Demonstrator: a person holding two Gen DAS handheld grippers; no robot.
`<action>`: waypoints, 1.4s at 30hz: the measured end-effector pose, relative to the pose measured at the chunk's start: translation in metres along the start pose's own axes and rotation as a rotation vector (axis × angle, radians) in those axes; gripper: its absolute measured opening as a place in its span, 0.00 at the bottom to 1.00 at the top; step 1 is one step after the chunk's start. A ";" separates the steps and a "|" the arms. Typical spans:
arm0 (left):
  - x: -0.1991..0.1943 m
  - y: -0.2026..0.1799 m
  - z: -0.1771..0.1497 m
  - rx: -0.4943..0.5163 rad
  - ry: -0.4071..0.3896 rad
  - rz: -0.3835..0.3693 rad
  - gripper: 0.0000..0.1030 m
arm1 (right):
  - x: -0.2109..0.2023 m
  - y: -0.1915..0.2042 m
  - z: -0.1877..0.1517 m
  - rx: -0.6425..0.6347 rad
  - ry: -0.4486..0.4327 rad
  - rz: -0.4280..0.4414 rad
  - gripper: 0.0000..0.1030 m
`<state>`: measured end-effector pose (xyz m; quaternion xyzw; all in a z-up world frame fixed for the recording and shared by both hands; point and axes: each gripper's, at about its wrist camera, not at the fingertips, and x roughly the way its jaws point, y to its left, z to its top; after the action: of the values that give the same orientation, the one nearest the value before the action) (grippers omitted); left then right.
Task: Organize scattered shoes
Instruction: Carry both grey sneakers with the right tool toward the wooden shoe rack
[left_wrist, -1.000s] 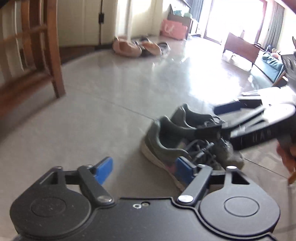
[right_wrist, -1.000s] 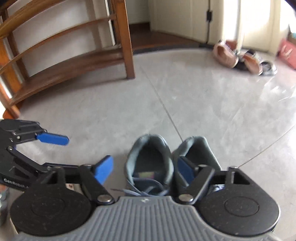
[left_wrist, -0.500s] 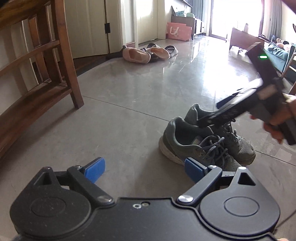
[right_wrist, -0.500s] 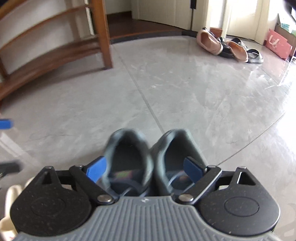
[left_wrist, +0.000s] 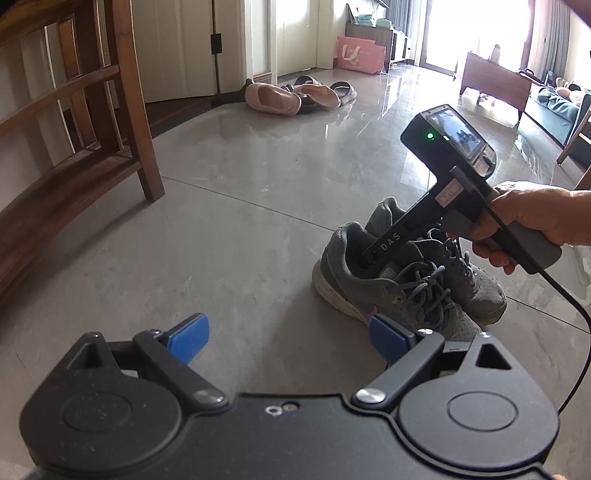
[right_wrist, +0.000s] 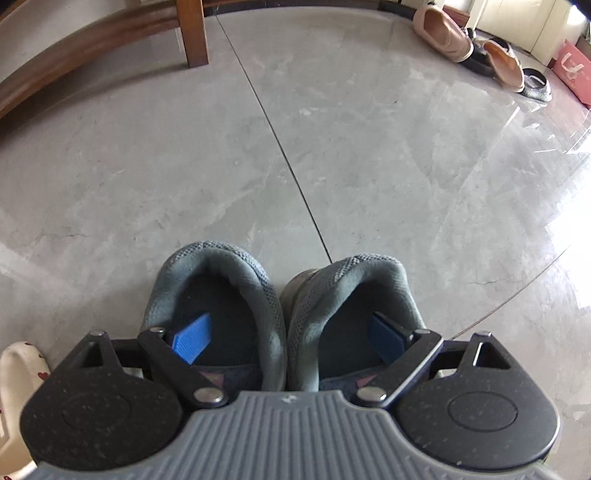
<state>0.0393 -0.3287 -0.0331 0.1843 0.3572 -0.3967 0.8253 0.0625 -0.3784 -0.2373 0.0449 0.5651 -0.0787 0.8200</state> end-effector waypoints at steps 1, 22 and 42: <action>0.001 0.001 -0.001 0.002 -0.006 0.004 0.91 | 0.003 0.000 0.000 0.004 0.006 -0.004 0.90; 0.029 0.007 -0.008 -0.025 0.067 0.161 0.91 | 0.026 0.010 -0.008 0.035 0.026 -0.012 1.00; 0.025 0.005 -0.009 -0.010 0.075 0.161 0.91 | 0.015 0.019 -0.009 -0.012 -0.003 0.039 0.69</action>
<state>0.0505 -0.3337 -0.0575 0.2231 0.3739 -0.3200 0.8415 0.0626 -0.3598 -0.2545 0.0511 0.5634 -0.0593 0.8225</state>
